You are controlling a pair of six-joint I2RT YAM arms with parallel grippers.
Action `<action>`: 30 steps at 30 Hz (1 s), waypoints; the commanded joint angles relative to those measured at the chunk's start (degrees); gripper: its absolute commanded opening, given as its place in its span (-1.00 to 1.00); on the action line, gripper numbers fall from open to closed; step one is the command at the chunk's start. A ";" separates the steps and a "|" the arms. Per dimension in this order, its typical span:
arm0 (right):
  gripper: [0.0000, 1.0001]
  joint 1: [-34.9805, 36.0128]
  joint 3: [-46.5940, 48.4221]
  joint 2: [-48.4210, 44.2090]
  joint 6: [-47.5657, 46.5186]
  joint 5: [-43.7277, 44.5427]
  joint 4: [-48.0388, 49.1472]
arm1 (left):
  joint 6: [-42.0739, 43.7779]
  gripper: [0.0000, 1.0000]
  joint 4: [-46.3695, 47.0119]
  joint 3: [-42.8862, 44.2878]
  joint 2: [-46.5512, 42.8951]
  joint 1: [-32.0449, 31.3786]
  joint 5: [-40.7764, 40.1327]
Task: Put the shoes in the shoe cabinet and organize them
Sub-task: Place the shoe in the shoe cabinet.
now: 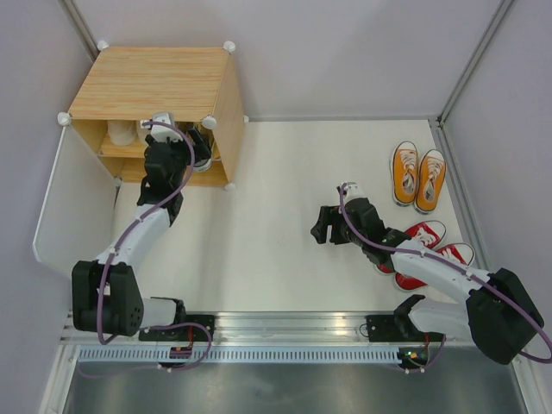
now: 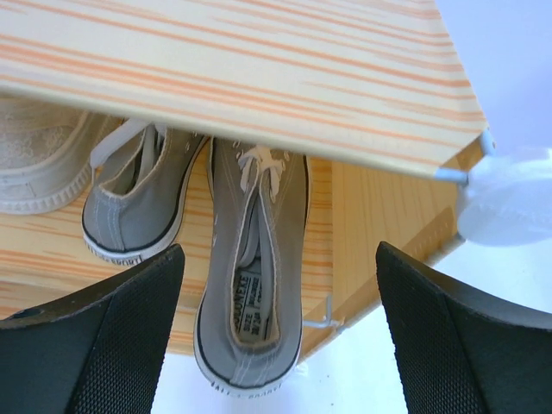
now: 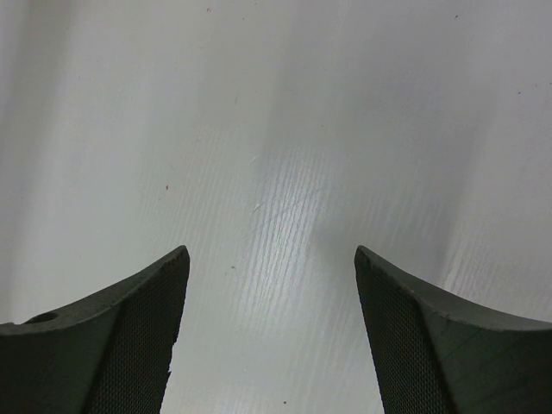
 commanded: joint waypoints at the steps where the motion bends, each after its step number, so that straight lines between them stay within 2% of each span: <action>1: 0.62 -0.06 1.41 -1.41 -0.87 0.48 1.87 | -0.64 0.87 1.96 -2.15 -3.99 0.20 1.77; 4: 0.62 -0.06 1.41 -1.50 -0.78 0.48 2.05 | -0.72 0.82 2.57 -6.01 -8.11 0.20 1.59; 10: 0.61 -0.06 1.24 -1.50 -0.61 -0.31 2.23 | -2.83 0.52 4.07 -14.89 -15.77 0.11 2.74; 13: 0.61 -0.15 1.15 -1.50 -0.52 -0.40 2.40 | -3.53 0.26 3.45 -18.58 -19.64 0.11 2.47; 14: 0.61 -0.06 1.15 -1.41 -0.43 -0.49 2.40 | -3.62 0.06 2.93 -19.99 -20.78 0.11 2.56; 16: 0.61 0.02 1.15 -1.41 -0.43 -0.49 2.40 | -3.71 -0.10 2.57 -21.48 -21.14 0.11 2.12; 30: 0.60 -0.06 1.32 -0.80 -0.43 -0.58 2.67 | -2.13 -0.11 7.48 -21.50 -10.08 0.11 -0.95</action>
